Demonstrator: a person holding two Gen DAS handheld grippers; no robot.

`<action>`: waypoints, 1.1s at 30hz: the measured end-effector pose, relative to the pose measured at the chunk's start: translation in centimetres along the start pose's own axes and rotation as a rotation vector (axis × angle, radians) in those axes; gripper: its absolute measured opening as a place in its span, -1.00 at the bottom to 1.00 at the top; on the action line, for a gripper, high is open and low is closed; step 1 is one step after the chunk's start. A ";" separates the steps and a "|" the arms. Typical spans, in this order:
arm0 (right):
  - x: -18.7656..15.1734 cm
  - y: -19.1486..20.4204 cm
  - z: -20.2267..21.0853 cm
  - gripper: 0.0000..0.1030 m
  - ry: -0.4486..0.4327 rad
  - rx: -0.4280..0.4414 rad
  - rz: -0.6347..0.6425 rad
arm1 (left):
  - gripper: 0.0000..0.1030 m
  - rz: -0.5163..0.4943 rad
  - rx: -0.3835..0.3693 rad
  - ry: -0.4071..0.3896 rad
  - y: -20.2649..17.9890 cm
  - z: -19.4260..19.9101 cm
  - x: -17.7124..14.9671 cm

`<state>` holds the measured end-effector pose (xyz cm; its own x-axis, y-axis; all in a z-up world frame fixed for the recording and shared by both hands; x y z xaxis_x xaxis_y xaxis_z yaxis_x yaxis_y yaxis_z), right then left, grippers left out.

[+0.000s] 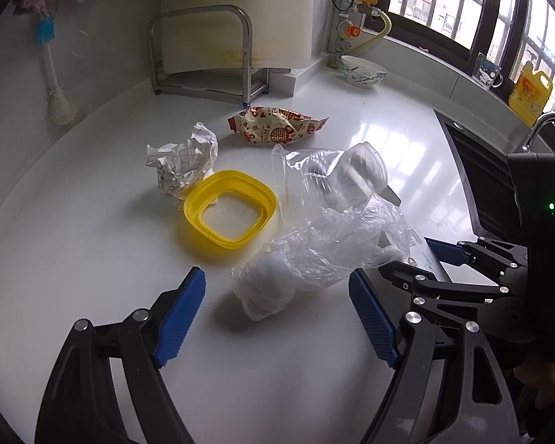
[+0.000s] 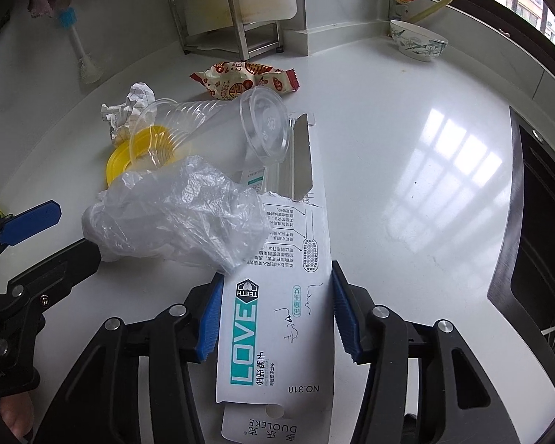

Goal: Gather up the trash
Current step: 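Grasp the white LOVE toothbrush package with the right tool while the left tool grasps the clear plastic bag, then carry the package and plastic bag with both tools over the basket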

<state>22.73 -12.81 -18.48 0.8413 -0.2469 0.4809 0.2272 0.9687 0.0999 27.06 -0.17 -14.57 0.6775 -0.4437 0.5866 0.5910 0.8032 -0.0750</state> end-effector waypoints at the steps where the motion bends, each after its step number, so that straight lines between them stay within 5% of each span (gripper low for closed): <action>1: 0.0 0.0 0.0 -0.02 0.000 0.002 -0.002 | 0.52 -0.010 -0.012 -0.003 -0.1 -0.2 0.1; 6: 0.0 0.0 0.0 -0.02 0.002 -0.001 0.003 | 0.51 -0.087 -0.057 -0.028 -0.6 -1.2 0.7; 9: 0.0 0.0 -0.1 -0.02 0.004 -0.003 0.001 | 0.10 -0.109 -0.087 -0.017 -0.7 -1.8 1.1; 16: -0.1 0.0 0.1 -0.02 0.001 -0.011 0.000 | -0.47 -0.089 -0.117 -0.014 -0.9 -1.6 1.0; 33: 1.2 1.1 4.7 -0.02 -0.075 -0.089 0.087 | -0.53 0.011 -0.114 -0.026 -0.3 2.0 0.1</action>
<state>21.72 -11.97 -13.69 0.8212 -0.1565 0.5487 0.2004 0.9795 -0.0206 26.10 0.31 -12.85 0.6732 -0.4234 0.6062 0.6305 0.7570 -0.1716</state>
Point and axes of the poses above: each gripper's, at about its wrist camera, not at the fingertips, and z roughly against the way its jaws point, y to its left, x to its top, the point moved 1 cm from there along -z, roughly the way its jaws point, and after that the axes turned 2 degrees about y, right-handed, at the moved point
